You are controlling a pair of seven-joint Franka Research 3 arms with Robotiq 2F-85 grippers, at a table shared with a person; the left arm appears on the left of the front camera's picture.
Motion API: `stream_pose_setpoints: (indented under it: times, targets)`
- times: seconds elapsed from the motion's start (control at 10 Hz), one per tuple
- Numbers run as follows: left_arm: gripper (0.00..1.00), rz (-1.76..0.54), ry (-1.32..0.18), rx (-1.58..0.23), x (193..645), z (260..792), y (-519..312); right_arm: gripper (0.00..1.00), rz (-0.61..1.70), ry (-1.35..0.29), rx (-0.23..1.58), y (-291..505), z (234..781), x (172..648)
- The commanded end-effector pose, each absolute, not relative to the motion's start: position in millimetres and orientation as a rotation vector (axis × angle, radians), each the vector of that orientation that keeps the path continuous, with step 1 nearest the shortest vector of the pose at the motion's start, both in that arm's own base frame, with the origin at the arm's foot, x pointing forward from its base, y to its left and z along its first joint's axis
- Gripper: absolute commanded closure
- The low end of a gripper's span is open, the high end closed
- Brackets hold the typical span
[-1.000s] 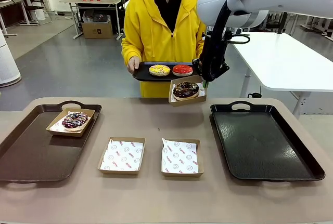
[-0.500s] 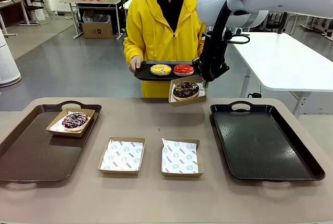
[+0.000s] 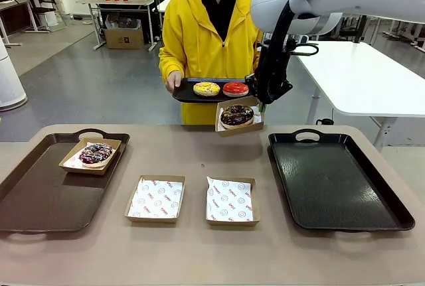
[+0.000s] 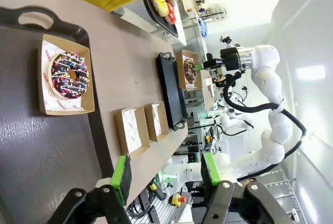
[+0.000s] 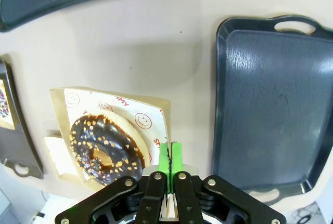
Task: Individually package the donuts and arrange them on the tray.
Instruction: Place the picked Paper togo box on the Handle tray while simultaneously picking up another Paper togo box from the table with the other hand.
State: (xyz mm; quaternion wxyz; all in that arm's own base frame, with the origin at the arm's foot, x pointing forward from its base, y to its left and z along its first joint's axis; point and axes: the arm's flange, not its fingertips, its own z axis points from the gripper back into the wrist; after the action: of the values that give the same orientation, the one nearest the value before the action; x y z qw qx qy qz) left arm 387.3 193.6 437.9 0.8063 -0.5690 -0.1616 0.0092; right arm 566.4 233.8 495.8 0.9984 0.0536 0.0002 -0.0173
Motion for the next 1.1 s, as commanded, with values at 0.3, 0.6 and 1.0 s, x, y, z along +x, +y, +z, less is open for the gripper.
stream_pose_setpoints:
  times: [0.3,0.6,1.0]
  targets:
    - [0.29,0.031,-0.054,-0.908,396.2,555.3,136.5,0.99,0.122,0.019,0.137,138.5,534.4,528.4]
    - [0.29,0.043,0.061,-0.746,420.5,595.8,63.9,0.99,0.127,0.078,0.143,76.2,526.3,521.2]
    - [0.29,0.095,0.194,-0.46,474.4,567.0,-38.4,0.99,0.112,0.133,0.131,34.6,492.3,536.9]
